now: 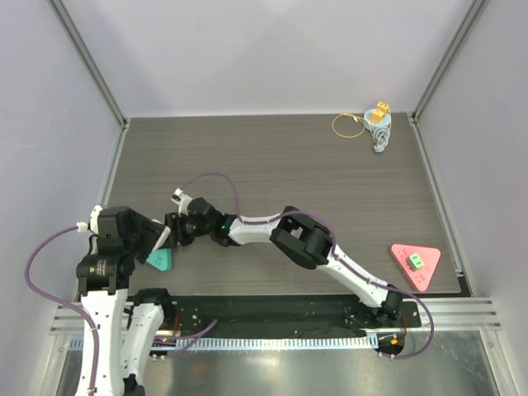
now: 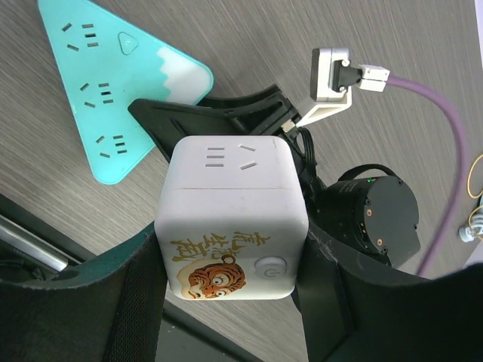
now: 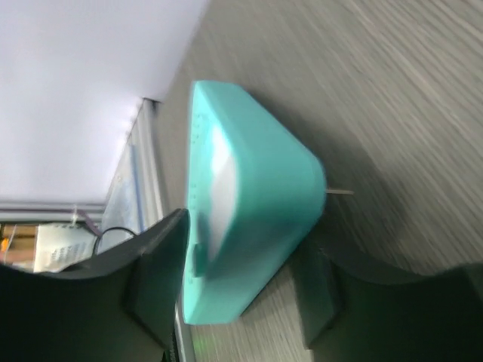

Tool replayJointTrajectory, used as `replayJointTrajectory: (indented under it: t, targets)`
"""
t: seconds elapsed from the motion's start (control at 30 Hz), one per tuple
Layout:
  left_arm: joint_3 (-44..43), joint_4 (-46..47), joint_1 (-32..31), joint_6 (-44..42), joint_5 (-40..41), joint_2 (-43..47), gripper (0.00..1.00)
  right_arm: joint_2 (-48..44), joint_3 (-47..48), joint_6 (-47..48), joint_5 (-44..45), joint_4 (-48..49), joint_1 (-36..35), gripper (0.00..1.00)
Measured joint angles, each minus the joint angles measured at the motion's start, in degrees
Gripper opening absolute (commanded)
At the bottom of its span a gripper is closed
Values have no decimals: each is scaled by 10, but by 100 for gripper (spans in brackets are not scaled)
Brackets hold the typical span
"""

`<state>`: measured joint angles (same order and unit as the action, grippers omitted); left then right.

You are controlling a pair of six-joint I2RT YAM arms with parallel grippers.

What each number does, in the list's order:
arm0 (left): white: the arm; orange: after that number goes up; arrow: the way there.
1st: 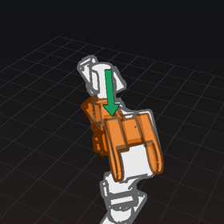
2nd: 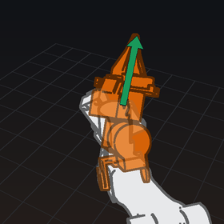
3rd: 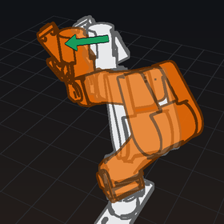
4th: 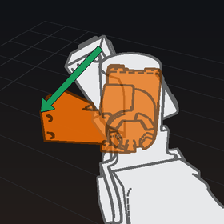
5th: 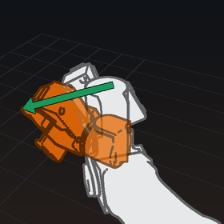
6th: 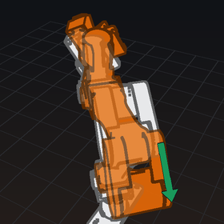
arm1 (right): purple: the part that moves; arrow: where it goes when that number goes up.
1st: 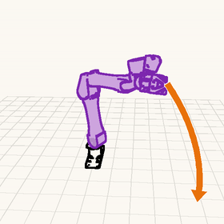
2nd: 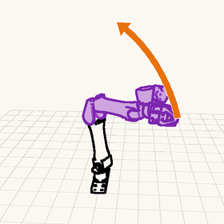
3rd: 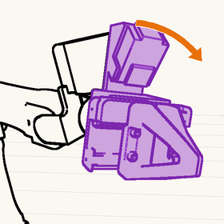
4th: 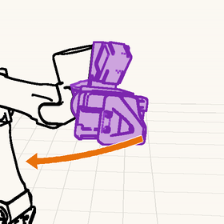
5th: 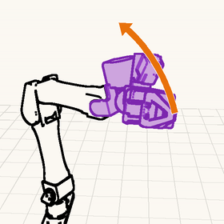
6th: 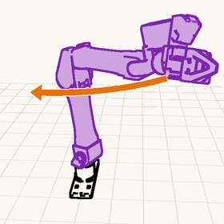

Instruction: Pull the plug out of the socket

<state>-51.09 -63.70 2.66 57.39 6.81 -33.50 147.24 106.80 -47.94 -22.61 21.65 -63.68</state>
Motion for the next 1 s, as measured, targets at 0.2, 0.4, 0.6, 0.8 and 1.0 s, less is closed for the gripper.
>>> replayJointTrajectory:
  t: [0.2, 0.4, 0.6, 0.8, 1.0]
  targets:
    - [0, 13, 0, -14, -36, -11, 0, -66, -104, 14, -17, 33, 8, 82]
    - [0, 42, 0, -34, -101, -46, 0, -158, -217, 35, -18, -9, 22, 82]
    - [18, 116, -18, -46, -148, -80, 0, -296, -379, 60, 8, -67, 58, 82]
    - [52, 265, -109, -42, -176, -172, 0, -480, -568, 70, 43, -116, 103, 81]
    - [58, 485, -184, -22, -181, -354, 0, -689, -681, 82, 118, -222, 129, 82]
